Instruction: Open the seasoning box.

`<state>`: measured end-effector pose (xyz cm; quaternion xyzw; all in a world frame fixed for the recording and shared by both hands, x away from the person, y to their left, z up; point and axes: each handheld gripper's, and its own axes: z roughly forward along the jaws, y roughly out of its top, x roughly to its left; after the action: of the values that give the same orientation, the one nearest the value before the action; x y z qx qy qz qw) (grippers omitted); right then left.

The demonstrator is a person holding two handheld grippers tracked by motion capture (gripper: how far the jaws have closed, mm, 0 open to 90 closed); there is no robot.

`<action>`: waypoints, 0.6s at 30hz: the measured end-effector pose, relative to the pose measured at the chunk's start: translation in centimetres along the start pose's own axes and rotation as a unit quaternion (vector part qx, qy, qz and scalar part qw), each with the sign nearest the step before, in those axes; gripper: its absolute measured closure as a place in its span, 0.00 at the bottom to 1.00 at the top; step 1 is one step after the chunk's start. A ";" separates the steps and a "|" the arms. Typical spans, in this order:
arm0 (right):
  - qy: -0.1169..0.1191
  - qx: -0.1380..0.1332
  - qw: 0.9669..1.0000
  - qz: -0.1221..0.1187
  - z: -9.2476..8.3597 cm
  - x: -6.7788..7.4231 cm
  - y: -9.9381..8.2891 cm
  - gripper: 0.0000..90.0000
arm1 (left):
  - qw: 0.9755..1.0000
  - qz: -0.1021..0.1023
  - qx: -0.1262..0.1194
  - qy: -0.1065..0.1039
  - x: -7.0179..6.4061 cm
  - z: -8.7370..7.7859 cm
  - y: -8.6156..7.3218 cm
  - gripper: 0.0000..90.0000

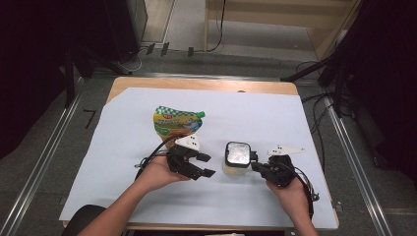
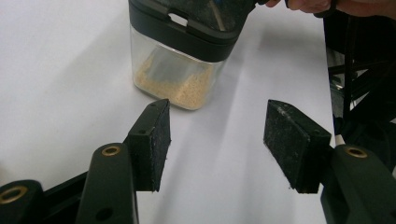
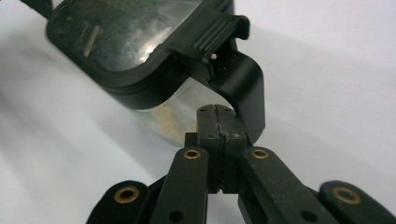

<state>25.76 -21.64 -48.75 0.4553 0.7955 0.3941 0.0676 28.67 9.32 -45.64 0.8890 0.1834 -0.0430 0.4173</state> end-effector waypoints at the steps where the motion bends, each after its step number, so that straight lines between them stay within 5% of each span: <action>1: -0.003 0.001 1.000 0.003 0.0 -0.3 0.1 1.00 | 1.000 0.003 0.000 0.001 0.0 0.2 0.2 0.43; 10: -0.012 0.000 1.000 0.015 0.5 -1.6 0.9 1.00 | 1.000 0.003 -0.017 0.017 -0.2 0.7 1.6 0.33; 13: -0.009 0.003 1.000 0.013 -0.3 -1.6 1.2 1.00 | 1.000 -0.021 -0.004 0.008 0.0 1.1 2.4 0.33; 18: -0.014 0.003 1.000 0.008 -1.4 -1.9 1.9 1.00 | 1.000 -0.020 -0.001 0.012 0.2 1.7 3.5 0.32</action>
<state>27.53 -23.40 -46.98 0.4670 0.7922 0.3859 0.0738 30.27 6.02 -44.26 0.8852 0.2059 -0.0401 0.4153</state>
